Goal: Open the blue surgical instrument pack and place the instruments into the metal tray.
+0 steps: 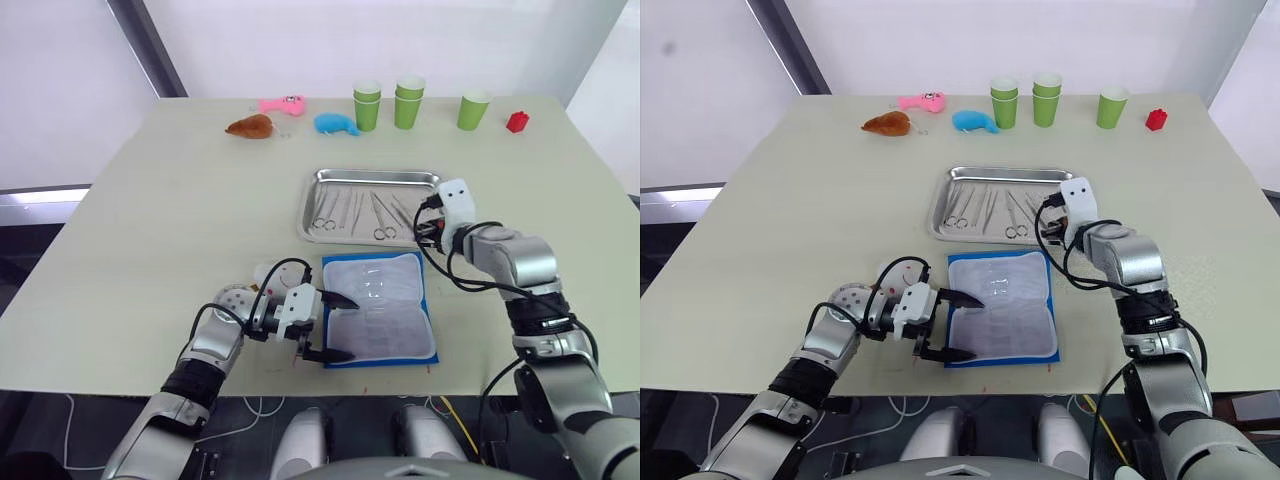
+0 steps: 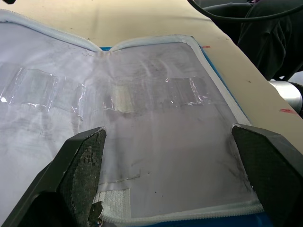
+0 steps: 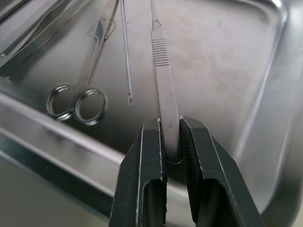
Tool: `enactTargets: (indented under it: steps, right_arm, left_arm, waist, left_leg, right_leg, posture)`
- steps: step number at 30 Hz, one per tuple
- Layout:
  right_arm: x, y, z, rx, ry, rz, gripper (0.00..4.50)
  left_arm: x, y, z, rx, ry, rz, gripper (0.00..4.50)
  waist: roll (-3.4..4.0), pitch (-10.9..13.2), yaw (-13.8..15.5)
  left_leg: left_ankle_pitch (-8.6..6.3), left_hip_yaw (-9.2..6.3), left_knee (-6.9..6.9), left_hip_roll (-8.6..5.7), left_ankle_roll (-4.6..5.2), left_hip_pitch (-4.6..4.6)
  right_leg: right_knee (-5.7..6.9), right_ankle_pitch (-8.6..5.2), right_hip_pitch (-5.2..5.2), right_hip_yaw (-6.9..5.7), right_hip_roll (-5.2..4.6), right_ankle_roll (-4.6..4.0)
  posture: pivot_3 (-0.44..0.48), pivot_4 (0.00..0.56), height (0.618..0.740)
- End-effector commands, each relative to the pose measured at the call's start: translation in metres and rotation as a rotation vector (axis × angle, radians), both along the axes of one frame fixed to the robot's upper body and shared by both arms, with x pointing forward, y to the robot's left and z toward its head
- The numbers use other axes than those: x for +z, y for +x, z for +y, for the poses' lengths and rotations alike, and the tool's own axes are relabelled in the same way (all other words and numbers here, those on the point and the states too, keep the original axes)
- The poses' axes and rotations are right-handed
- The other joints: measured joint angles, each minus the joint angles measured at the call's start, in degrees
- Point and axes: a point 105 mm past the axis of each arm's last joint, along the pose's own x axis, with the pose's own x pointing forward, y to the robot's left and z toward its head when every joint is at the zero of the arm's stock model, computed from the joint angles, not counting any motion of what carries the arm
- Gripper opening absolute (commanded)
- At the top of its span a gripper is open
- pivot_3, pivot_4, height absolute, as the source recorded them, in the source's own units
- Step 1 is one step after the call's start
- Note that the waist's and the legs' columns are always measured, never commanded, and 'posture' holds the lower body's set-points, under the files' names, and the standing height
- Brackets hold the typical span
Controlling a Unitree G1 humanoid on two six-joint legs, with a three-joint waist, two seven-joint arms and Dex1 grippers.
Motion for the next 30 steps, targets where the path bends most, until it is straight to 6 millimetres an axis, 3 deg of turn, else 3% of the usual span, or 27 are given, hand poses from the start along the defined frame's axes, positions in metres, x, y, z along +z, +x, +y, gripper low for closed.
enactTargets:
  steps: [1,4,10,12,15,20,26,30]
  right_arm:
    - [0.015,0.007,-0.002,-0.019,0.019,-0.054,0.02]
    - [0.014,0.008,-0.001,-0.019,0.023,-0.047,0.02]
    - [0.015,0.008,0.005,0.016,0.041,-0.040,2.66]
    - [0.021,0.008,0.006,0.035,0.042,-0.058,3.14]
    - [0.031,0.008,0.003,0.051,0.036,-0.092,4.40]
    - [0.062,0.003,-0.005,0.106,0.057,-0.211,4.45]
    - [0.076,-0.011,-0.011,0.210,0.073,-0.297,4.45]
    - [0.070,-0.022,-0.021,0.245,0.081,-0.314,4.45]
  left_arm:
    - [-0.050,-0.026,0.013,0.010,0.151,0.200,4.50]
    - [-0.051,-0.026,0.013,0.013,0.149,0.202,4.50]
    - [-0.050,-0.027,0.014,0.019,0.147,0.203,4.50]
    - [-0.050,-0.026,0.015,0.022,0.148,0.201,4.50]
    - [-0.049,-0.025,0.015,0.024,0.148,0.199,4.50]
    - [-0.046,-0.024,0.017,0.028,0.143,0.188,4.50]
    - [-0.031,-0.019,0.014,0.021,0.119,0.147,4.50]
    - [-0.019,-0.018,0.019,-0.015,0.148,0.074,4.50]
  waist:
    - [0.02,0.0,0.0]
    - [0.02,0.0,0.0]
    - [0.03,0.0,-0.1]
    - [0.04,0.0,-0.1]
    - [0.05,0.0,0.0]
    - [0.06,0.1,-0.1]
    - [-0.12,0.2,-0.1]
    - [-0.47,0.5,-0.1]
  left_leg:
    - [0.00,0.01,0.00,0.00,0.00,0.00]
    - [0.00,0.01,0.00,0.00,0.00,0.00]
    - [0.00,0.01,0.00,0.00,0.00,0.01]
    - [0.00,0.01,0.00,0.00,0.00,0.00]
    - [0.00,0.01,0.00,0.01,0.00,0.00]
    - [0.00,0.01,-0.01,0.01,0.00,-0.02]
    - [0.00,-0.02,-0.09,0.03,0.00,-0.04]
    - [0.00,0.03,-0.16,0.03,0.00,-0.24]
  right_leg:
    - [0.00,0.00,0.00,0.01,0.00,0.00]
    - [0.00,0.00,0.00,0.02,-0.01,0.00]
    - [0.01,0.00,0.00,0.02,-0.01,0.00]
    - [0.00,0.00,0.00,0.02,-0.01,0.00]
    - [0.00,0.00,0.00,0.02,-0.01,0.00]
    - [-0.02,0.00,-0.02,0.02,-0.02,0.01]
    - [-0.04,-0.01,-0.07,-0.01,0.00,0.00]
    - [-0.07,0.00,-0.31,0.03,0.00,0.00]
  posture:
    - [0.000,0.150,0.739]
    - [0.000,0.150,0.739]
    - [0.000,0.150,0.739]
    - [0.000,0.150,0.739]
    - [0.000,0.150,0.739]
    - [0.000,0.150,0.739]
    - [0.000,0.150,0.739]
    - [0.000,0.150,0.739]
